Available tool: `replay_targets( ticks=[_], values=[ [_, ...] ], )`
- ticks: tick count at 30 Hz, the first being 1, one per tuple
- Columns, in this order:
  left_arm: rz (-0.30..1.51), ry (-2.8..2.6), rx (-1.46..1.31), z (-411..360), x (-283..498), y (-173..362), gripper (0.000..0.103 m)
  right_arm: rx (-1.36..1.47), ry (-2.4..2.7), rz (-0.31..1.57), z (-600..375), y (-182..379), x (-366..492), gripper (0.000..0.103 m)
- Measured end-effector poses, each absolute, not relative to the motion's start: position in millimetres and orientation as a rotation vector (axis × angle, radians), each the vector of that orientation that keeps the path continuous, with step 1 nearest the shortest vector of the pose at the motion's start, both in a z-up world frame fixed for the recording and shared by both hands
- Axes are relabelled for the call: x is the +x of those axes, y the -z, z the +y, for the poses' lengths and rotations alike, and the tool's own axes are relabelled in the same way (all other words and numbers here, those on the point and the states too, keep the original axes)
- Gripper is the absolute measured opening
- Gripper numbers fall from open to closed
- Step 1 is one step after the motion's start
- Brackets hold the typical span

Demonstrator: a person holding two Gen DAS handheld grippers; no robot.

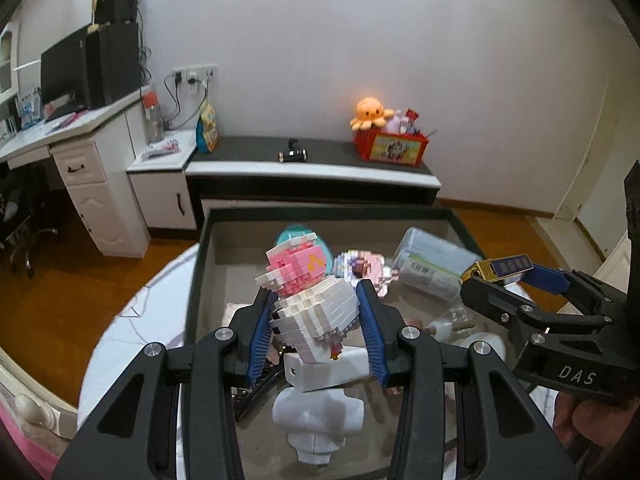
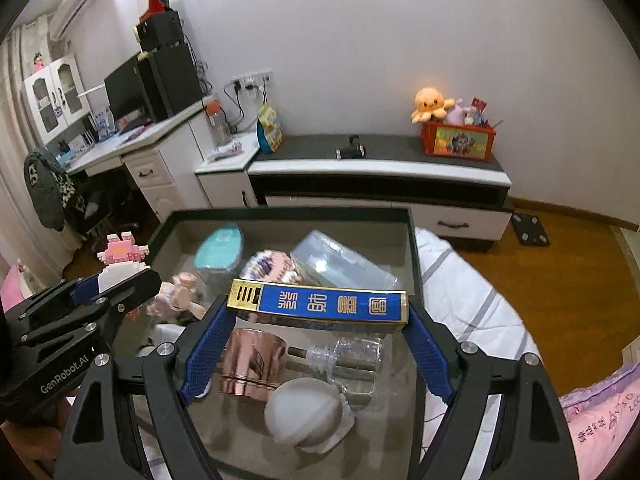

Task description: Organize rigid objects

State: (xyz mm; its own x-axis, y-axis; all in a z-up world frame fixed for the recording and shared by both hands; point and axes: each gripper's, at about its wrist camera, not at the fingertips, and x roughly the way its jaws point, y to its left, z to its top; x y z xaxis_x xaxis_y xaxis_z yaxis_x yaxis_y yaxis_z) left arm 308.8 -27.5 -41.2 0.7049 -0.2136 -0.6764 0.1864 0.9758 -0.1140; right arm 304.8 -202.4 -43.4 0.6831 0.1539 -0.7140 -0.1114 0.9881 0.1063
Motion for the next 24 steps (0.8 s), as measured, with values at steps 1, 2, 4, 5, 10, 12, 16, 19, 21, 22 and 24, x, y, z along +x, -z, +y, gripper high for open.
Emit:
replay_targets(
  ticks=[1, 2, 4, 5, 10, 12, 16, 19, 21, 22, 24],
  values=[
    [0.764, 0.223, -0.037, -28, 309, 44, 0.042, 0.056, -0.149, 0.818, -204, 48, 308, 0.084],
    [0.773, 0.222, -0.034, -29, 311, 48, 0.042, 0.059, -0.151, 0.832, -204, 53, 311, 0.085],
    [0.788, 0.213, -0.033, -29, 315, 54, 0.042, 0.059, -0.156, 0.852, -205, 60, 313, 0.086],
    [0.793, 0.2, -0.031, -28, 316, 56, 0.043, 0.059, -0.163, 0.865, -205, 63, 314, 0.086],
    [0.751, 0.152, -0.049, -19, 309, 50, 0.092, 0.088, -0.162, 0.869, -210, 63, 311, 0.092],
    [0.713, 0.133, -0.057, -14, 301, 42, 0.102, 0.107, -0.167, 0.86, -212, 59, 308, 0.092],
    [0.687, 0.1, -0.041, -8, 289, 30, 0.103, 0.166, -0.178, 0.829, -217, 49, 299, 0.103],
    [0.67, 0.086, -0.045, -3, 277, 21, 0.103, 0.166, -0.159, 0.795, -217, 39, 286, 0.103],
    [0.653, 0.083, -0.044, 0, 267, 14, 0.103, 0.169, -0.162, 0.773, -216, 31, 277, 0.103],
    [0.644, 0.085, -0.044, 1, 262, 11, 0.103, 0.164, -0.157, 0.76, -216, 26, 271, 0.103],
    [0.625, 0.086, -0.04, 1, 249, 2, 0.103, 0.156, -0.148, 0.74, -214, 17, 261, 0.103]
  ],
)
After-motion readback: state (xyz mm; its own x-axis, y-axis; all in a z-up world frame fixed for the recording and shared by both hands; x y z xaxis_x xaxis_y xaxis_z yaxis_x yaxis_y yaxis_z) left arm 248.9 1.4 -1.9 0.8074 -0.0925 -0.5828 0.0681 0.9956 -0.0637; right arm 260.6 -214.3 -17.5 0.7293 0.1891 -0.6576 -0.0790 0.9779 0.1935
